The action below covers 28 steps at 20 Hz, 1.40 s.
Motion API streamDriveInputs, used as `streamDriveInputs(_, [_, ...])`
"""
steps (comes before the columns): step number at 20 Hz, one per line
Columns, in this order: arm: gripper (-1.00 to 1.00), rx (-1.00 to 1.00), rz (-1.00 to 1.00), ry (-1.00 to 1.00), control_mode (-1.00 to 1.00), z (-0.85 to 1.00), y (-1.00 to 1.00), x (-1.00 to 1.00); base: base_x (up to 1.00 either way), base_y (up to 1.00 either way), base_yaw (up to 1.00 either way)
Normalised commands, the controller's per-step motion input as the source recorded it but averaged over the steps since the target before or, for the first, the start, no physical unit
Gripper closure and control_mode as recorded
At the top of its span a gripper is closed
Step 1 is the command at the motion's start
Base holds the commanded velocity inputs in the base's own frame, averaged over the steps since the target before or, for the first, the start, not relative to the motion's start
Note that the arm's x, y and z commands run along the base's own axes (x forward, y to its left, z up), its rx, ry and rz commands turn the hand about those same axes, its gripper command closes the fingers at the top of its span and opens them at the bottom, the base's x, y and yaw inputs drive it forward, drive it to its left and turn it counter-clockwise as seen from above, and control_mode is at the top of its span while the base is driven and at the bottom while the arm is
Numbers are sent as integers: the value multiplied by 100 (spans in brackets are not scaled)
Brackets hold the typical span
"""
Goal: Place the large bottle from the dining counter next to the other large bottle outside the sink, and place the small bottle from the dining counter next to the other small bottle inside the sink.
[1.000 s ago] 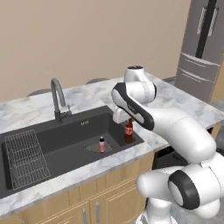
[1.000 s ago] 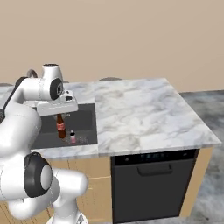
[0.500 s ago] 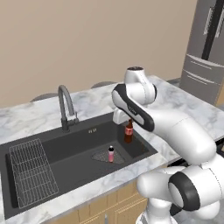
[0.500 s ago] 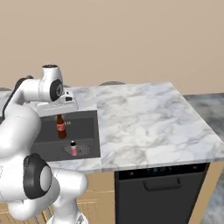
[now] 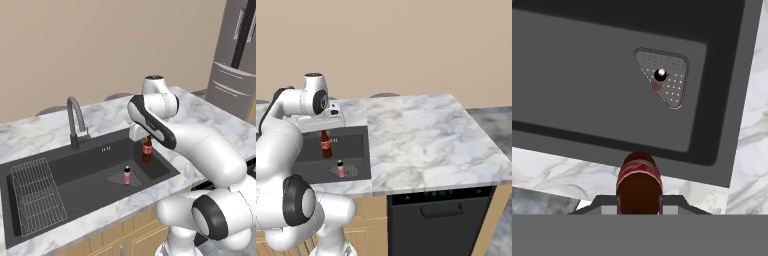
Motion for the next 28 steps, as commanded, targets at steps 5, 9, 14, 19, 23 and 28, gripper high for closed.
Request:
streamDriveInputs(5, [100, 0, 0, 0, 100, 0, 0, 0, 0, 0, 0])
streamDriveInputs(9, [100, 0, 0, 0, 100, 0, 0, 0, 0, 0, 0])
streamDriveInputs(14, [100, 0, 0, 0, -100, 0, 0, 0, 0, 0, 0])
streamDriveInputs(19, [100, 0, 0, 0, -100, -1, 35, 1, 0, 0, 0])
streamDriveInputs(23, [100, 0, 0, 0, -100, -1, 41, 1, 0, 0, 0])
streamDriveInputs(28, [100, 0, 0, 0, -100, 0, 30, 2, 0, 0, 0])
